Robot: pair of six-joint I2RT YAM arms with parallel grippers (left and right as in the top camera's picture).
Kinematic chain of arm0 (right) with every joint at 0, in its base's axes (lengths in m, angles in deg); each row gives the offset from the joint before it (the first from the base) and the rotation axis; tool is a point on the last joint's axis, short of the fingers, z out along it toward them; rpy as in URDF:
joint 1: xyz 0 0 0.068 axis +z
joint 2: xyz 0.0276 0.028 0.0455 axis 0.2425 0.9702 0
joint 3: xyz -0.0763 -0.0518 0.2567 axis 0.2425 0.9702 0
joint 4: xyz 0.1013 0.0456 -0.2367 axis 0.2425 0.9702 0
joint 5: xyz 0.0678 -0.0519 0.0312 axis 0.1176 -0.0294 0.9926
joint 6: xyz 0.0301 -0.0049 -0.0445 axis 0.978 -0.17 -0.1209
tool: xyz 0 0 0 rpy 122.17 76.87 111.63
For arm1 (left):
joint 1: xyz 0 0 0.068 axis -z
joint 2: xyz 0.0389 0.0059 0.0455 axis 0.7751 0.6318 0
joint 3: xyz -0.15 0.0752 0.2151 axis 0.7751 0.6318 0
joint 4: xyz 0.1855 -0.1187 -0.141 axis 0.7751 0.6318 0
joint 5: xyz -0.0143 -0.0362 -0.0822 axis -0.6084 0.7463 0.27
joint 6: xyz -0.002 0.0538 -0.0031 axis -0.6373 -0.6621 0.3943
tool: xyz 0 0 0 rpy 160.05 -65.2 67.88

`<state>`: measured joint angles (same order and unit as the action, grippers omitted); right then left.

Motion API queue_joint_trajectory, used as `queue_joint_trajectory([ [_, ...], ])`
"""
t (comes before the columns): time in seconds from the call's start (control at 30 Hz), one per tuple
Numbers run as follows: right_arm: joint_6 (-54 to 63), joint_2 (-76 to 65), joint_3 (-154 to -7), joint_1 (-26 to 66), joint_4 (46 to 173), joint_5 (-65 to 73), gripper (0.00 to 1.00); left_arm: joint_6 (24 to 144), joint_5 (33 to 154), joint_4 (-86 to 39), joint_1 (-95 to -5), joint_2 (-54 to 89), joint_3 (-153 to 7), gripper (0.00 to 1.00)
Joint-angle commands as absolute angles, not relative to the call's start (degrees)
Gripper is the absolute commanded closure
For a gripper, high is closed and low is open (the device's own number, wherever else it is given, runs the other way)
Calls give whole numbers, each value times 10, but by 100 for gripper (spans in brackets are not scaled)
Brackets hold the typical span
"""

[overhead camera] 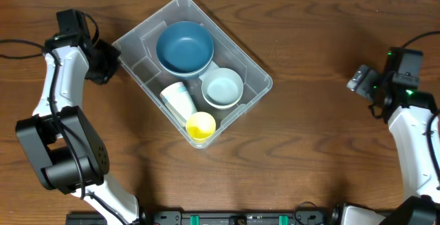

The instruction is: Pack container

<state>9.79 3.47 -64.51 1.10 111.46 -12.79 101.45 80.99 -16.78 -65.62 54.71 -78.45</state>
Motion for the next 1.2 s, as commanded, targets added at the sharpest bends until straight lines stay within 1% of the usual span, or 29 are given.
queue_joint_trajectory([
  [0.0, 108, 38, -646, 3, 1114, -129, 1, 1000, 880, -195, -643, 543, -784, 94],
  [0.17, 108, 45, -646, 3, 1114, -124, 1, 974, 933, -253, -610, 543, -784, 94],
  [0.4, 99, 77, -646, 3, 1103, -76, 1, 952, 994, -338, -541, 543, -784, 94],
  [0.5, 77, 95, -646, 6, 1095, -63, 1, 932, 998, -359, -511, 543, -784, 94],
  [0.6, 26, 108, -646, 9, 1084, -24, 1, 920, 996, -373, -495, 543, -784, 94],
  [0.8, -88, 111, -646, 30, 1050, 91, 1, 921, 985, -381, -515, 543, -785, 94],
  [0.93, -136, 111, -646, 58, 1017, 97, 1, 921, 984, -381, -541, 543, -785, 94],
  [1.07, -172, 111, -646, 94, 946, 96, 1, 921, 984, -386, -570, 537, -785, 94],
  [1.1, -172, 111, -646, 102, 925, 96, 1, 921, 984, -387, -576, 536, -785, 92],
  [1.13, -172, 111, -646, 110, 902, 96, 1, 921, 984, -388, -583, 535, -785, 84],
  [1.17, -172, 111, -646, 118, 883, 96, 1, 921, 984, -388, -590, 534, -785, 74],
])
